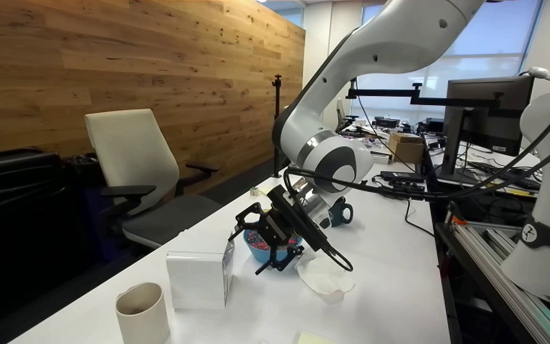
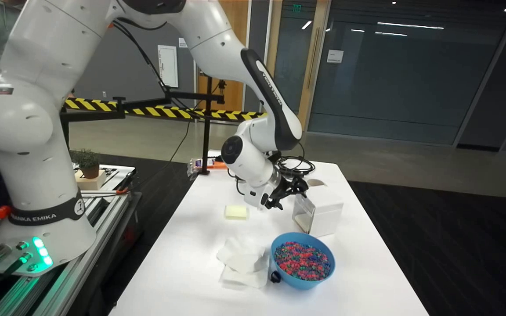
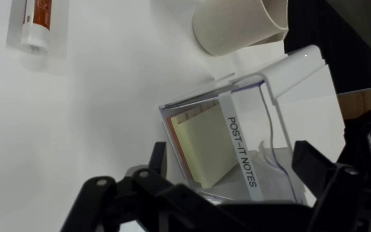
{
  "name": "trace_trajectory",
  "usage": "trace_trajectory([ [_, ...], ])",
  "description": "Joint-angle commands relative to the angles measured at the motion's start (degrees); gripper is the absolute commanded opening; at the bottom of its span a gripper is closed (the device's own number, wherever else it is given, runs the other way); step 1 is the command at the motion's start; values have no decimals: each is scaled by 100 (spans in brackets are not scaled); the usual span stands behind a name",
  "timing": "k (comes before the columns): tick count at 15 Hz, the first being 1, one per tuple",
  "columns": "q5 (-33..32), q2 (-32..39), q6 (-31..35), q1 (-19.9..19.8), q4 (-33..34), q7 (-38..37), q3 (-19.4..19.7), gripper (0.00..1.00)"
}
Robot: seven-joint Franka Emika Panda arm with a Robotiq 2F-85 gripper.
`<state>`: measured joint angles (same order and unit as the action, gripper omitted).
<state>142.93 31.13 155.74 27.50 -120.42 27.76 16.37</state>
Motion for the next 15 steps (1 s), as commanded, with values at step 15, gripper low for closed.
trace_trajectory([
  [15, 72, 417, 12, -537, 445, 190, -490, 68],
])
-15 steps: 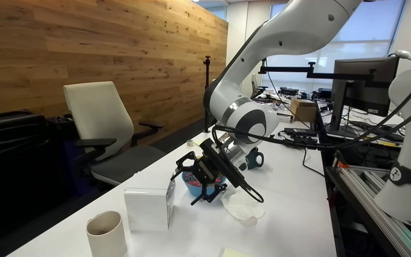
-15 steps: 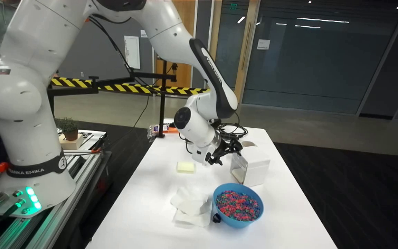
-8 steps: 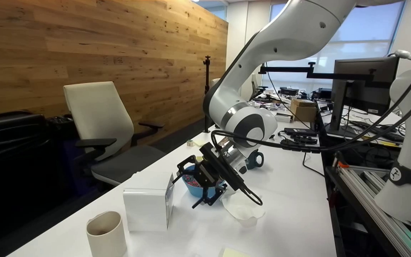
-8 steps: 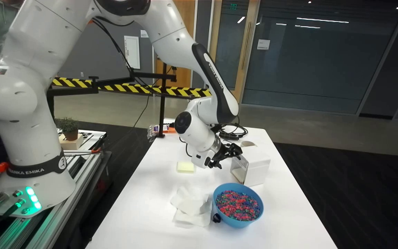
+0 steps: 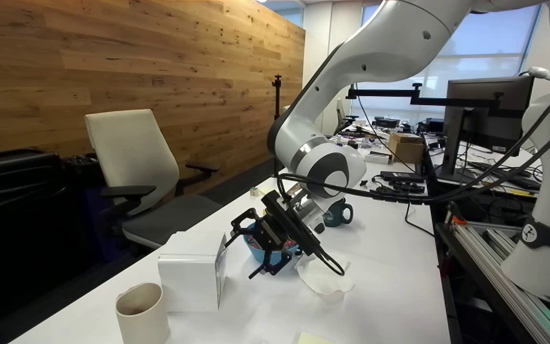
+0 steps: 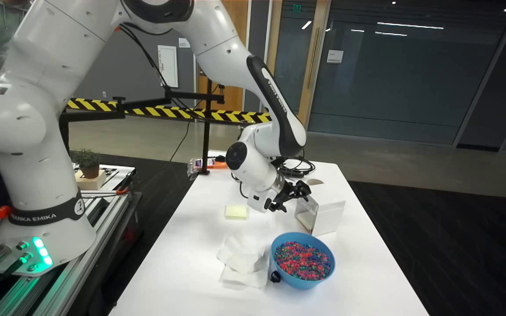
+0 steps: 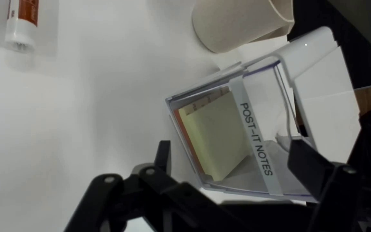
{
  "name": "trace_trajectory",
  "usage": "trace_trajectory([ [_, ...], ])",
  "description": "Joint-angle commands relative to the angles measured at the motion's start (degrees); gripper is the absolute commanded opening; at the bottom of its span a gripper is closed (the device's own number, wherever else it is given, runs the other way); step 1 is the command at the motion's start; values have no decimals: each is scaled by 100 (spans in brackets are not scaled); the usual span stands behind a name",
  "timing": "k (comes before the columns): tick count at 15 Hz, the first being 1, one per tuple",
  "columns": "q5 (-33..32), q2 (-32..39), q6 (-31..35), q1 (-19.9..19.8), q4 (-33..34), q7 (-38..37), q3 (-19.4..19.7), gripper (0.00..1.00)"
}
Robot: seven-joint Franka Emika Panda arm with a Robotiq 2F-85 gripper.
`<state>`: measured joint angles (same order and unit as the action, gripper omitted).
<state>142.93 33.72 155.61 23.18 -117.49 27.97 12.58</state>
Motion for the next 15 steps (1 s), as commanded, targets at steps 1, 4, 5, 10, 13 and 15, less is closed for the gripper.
trace_trajectory([
  [1, 84, 162, -21, 36, 149, 110, 31, 60],
  [4, 81, 151, -44, 42, 182, 116, 69, 40],
  [5, 90, 151, -47, 42, 188, 119, 80, 32],
  [10, 90, 210, -52, 41, 175, 113, 91, 0],
  [13, 66, 287, 0, -103, 173, 165, -60, 0],
  [15, 79, 329, -1, -91, 149, 175, -66, 0],
])
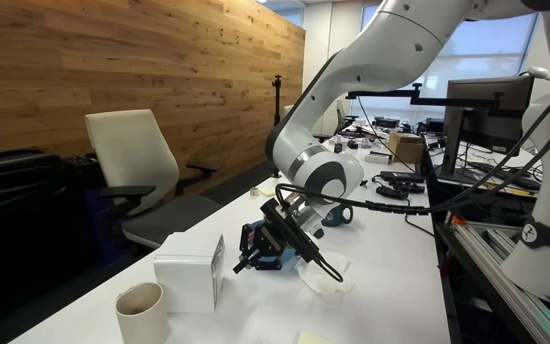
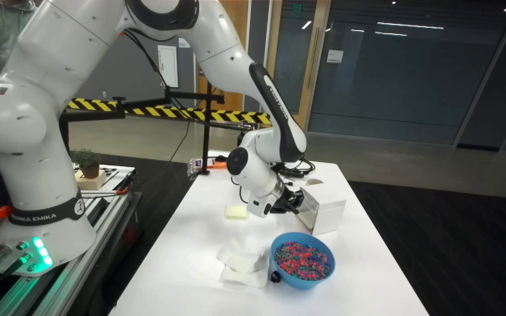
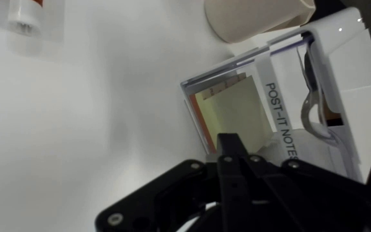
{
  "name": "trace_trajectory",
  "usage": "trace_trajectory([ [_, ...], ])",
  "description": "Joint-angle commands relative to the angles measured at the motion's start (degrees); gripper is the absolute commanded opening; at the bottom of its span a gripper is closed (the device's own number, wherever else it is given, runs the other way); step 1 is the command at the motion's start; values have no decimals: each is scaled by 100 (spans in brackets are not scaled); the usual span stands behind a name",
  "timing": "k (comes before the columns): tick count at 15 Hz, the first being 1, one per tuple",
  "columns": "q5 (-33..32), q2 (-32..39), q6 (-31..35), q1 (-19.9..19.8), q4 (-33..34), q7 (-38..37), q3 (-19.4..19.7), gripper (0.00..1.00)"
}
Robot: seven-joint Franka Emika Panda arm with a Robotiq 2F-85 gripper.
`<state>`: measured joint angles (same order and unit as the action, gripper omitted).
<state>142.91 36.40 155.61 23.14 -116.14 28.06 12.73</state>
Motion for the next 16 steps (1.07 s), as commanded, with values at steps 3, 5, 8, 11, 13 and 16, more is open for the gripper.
trace_trajectory([
  [3, 74, -16, 18, -69, -52, 120, -105, 27],
  [5, 121, -170, -53, -34, -154, 182, -118, 40],
  [8, 225, -222, -95, 111, -159, 186, -34, 60],
  [11, 272, -307, -111, 148, -163, 204, -4, 82],
  [13, 299, -372, -119, 165, -181, 222, 37, 95],
  [16, 261, -444, -135, 167, -202, 183, 95, 100],
])
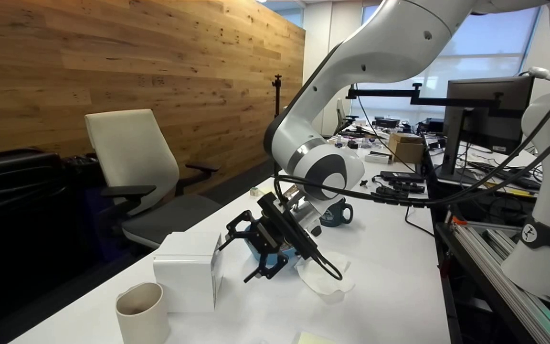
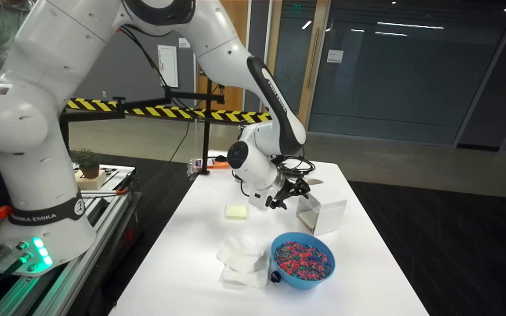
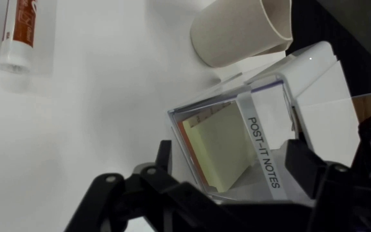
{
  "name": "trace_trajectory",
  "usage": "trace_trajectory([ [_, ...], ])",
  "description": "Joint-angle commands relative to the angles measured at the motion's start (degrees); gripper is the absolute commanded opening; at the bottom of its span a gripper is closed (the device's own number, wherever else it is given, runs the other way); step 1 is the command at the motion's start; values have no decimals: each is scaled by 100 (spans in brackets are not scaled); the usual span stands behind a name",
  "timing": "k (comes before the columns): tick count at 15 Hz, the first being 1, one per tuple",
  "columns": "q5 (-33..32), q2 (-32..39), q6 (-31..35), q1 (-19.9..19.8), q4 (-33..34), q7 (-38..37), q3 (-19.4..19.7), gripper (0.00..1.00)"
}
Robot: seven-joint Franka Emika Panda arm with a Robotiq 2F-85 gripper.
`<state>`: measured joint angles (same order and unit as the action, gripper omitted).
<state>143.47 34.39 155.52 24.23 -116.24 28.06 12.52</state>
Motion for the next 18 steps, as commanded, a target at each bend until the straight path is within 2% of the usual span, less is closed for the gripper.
trace_trajectory([
  [1, 206, -261, -129, 54, -197, 180, 132, 100],
  [9, 127, -178, -85, 56, -105, 194, 159, 100],
  [10, -36, -202, -24, -144, -83, 273, -42, 100],
  [11, -89, -219, -37, -147, -85, 341, -40, 100],
  [12, -162, -213, -101, 16, -109, 364, 122, 100],
  [16, -234, -226, -90, 18, -122, 629, 144, 100],
  [17, -279, -239, -33, -169, -104, 715, -38, 100],
  [18, -238, -201, -86, -10, -109, 724, 128, 100],
])
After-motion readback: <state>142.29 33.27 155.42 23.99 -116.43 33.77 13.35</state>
